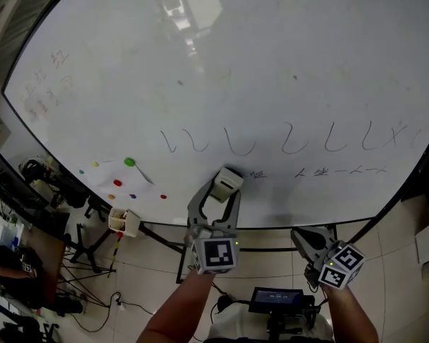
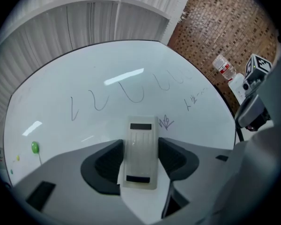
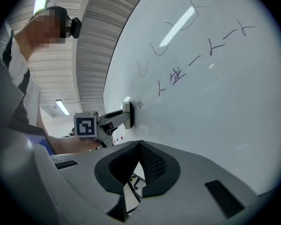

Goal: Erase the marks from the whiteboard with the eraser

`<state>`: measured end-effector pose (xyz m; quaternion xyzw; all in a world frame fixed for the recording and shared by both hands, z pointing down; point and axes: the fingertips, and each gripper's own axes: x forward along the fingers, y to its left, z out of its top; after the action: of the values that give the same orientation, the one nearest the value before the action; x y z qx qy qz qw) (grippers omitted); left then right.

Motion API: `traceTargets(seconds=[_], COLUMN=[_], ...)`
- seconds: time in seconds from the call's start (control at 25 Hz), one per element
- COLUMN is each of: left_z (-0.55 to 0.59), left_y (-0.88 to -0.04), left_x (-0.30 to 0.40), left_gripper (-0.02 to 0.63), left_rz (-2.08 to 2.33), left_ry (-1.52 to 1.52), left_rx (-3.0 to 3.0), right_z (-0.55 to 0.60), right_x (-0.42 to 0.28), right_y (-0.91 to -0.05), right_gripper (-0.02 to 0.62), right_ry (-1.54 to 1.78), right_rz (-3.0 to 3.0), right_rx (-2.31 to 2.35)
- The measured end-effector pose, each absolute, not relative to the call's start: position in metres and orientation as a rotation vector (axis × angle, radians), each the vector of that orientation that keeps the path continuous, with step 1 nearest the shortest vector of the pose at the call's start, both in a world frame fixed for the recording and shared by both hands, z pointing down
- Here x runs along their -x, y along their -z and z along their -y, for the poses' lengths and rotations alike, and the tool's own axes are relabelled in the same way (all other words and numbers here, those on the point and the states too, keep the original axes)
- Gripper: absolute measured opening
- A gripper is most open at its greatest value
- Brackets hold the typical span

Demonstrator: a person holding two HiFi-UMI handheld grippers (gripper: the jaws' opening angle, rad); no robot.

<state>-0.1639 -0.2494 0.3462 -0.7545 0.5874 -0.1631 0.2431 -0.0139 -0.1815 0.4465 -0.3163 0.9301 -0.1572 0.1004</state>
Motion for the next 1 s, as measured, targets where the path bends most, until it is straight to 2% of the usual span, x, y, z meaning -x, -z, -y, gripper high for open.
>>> traceTargets(seconds=[0.2, 0.44, 1.0], left_z=[0.252, 0.247, 0.247], left_y=[-0.383, -0.323, -0.372], left_x=[0.170, 0.170, 0.130], left_gripper=[0.270, 0.267, 0.267], left_rz=[-1.583, -1.623, -1.528], left_ry=[0.492, 0.263, 0.480], left_rx=[2.095, 2.065, 2.162], right_z=[0.183, 0.184, 0.188], right_x=[0.017, 0.009, 0.013], right_y=[-0.442, -0.442, -0.445], right_gripper=[0.015, 0.015, 0.015], right_ry=[0.451, 0.449, 0.467], right_rz=[-2.758, -2.748, -2.762], right_rx=[0.916, 0.944, 0.919])
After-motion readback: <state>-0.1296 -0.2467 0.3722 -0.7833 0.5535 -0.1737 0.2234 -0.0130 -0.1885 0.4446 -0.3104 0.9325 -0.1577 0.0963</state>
